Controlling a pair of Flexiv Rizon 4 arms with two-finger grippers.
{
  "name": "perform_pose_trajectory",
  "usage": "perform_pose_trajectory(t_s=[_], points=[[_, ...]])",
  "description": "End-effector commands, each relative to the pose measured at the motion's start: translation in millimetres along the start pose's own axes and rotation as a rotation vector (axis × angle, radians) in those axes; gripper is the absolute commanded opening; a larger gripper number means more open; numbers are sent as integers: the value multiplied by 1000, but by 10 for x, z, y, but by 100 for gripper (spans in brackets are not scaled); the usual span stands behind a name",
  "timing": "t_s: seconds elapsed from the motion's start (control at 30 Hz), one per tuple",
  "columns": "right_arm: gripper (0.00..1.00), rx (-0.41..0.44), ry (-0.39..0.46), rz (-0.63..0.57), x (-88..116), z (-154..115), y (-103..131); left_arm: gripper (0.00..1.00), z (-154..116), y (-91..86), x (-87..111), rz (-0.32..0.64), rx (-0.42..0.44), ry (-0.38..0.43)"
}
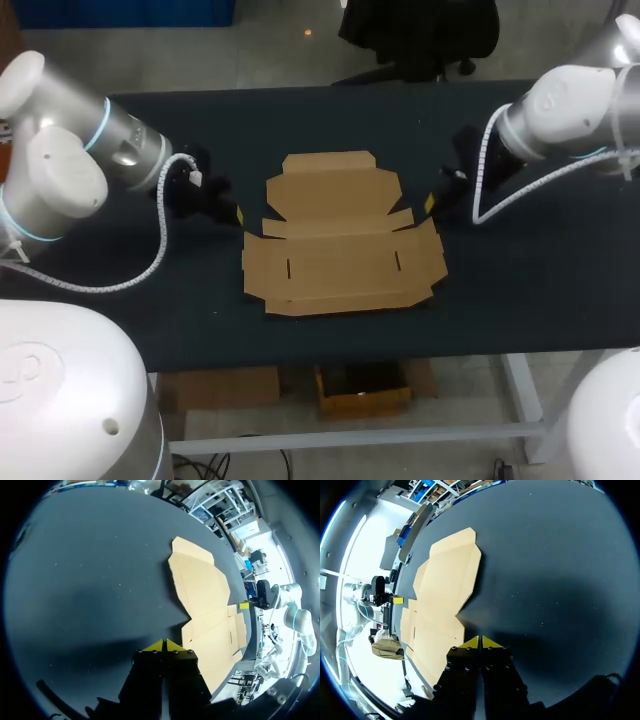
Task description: Assemble the packaging by folding the flat box into shape, placing the metal phone stand inside, and closing the box properly
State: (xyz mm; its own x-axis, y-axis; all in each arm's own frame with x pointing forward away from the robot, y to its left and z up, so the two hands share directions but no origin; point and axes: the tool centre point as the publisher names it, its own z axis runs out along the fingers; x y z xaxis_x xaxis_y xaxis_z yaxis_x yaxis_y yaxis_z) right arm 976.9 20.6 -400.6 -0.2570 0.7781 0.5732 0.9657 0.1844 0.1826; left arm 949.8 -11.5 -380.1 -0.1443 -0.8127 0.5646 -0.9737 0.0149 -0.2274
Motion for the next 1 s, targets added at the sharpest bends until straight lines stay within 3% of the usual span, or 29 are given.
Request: perform_pose_trajectory(t_s=[0.03,1.0], points=[[0,2,10,-2,1,40,9,0,78,-57,-11,0,-7,-3],[0,3,60,0,24,214,-88,0,345,-9,44,-31,-53,23]])
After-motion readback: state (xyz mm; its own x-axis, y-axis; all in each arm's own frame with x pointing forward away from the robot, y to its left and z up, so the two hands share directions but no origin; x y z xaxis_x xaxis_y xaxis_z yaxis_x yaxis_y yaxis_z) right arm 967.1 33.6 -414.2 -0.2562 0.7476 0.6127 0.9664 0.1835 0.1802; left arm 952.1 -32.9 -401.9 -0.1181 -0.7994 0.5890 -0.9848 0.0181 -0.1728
